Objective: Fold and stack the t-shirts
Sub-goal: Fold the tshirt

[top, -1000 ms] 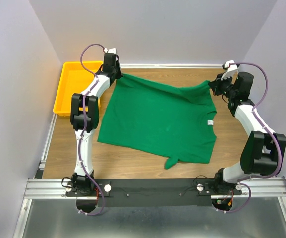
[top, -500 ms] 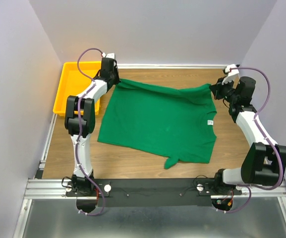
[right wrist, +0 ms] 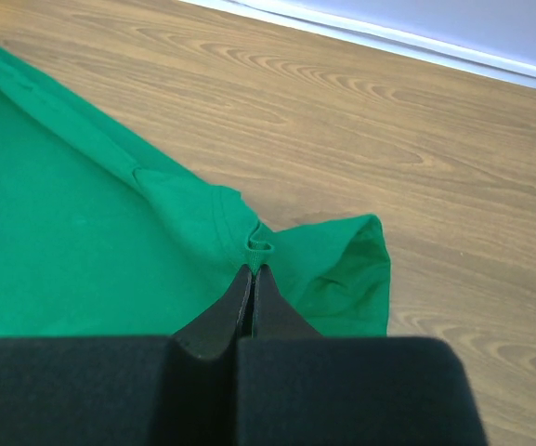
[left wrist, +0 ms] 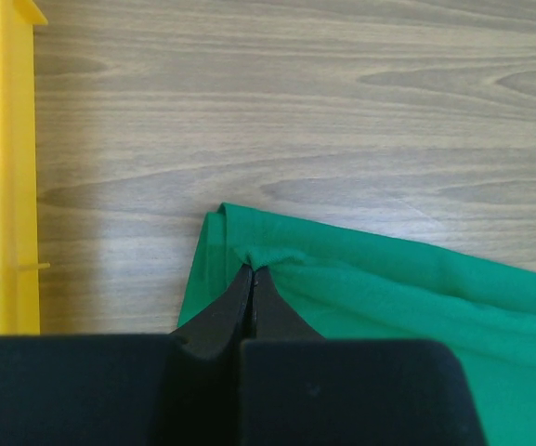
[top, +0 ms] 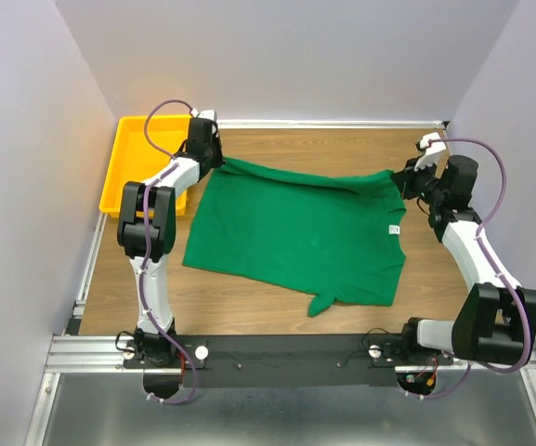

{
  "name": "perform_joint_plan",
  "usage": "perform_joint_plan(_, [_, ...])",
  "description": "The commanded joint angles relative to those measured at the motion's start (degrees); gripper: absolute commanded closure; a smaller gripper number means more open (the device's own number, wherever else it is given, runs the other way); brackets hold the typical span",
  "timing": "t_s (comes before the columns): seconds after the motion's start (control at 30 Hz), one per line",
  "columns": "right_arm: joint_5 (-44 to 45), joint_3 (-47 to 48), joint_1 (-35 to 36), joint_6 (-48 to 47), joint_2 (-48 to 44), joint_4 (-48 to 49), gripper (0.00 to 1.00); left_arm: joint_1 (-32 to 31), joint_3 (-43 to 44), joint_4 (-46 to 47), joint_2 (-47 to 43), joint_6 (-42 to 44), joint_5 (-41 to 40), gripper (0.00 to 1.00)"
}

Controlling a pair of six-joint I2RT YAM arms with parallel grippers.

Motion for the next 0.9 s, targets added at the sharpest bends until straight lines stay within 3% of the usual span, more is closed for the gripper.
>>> perform_joint_plan(0.0, [0.95,-1.66,0.30,-0.94,-3.04,-1.82,0.99,0.40,-1.18,1.79,-3.70,0.73,0.95,1.00])
perform_joint_plan(0.6, [1.04,-7.03,0.30,-1.99,-8.85,-5.43,0.99,0.40,-10.05,3.38,-8.35,0.82,-0.46,1.00])
perform_joint_plan(0.7, [1.65,-8.08,0.30,-2.52,-9.46,-5.52,0.99,0.40,-12.77,3.29,-12.04,-0.40,-1.77,0.67])
perform_joint_plan(0.73, [1.66,-8.52,0.30,-3.13,-9.73,-5.52,0.99,0.40,-16.09,5.64,-15.96,-0.76,-2.38,0.49])
perform_joint_plan(0.83, [1.92,-9.93,0.30,-4.18,-10.43,-5.52,1.00,0.40,-22.34,11.62,-24.58,-1.72,-2.57,0.35])
perform_joint_plan(0.87, [1.92,-10.36,0.30,-4.45,-10.61,-5.60,0.99,0.40,-23.24,12.68,-26.27,-1.82,-2.31,0.35])
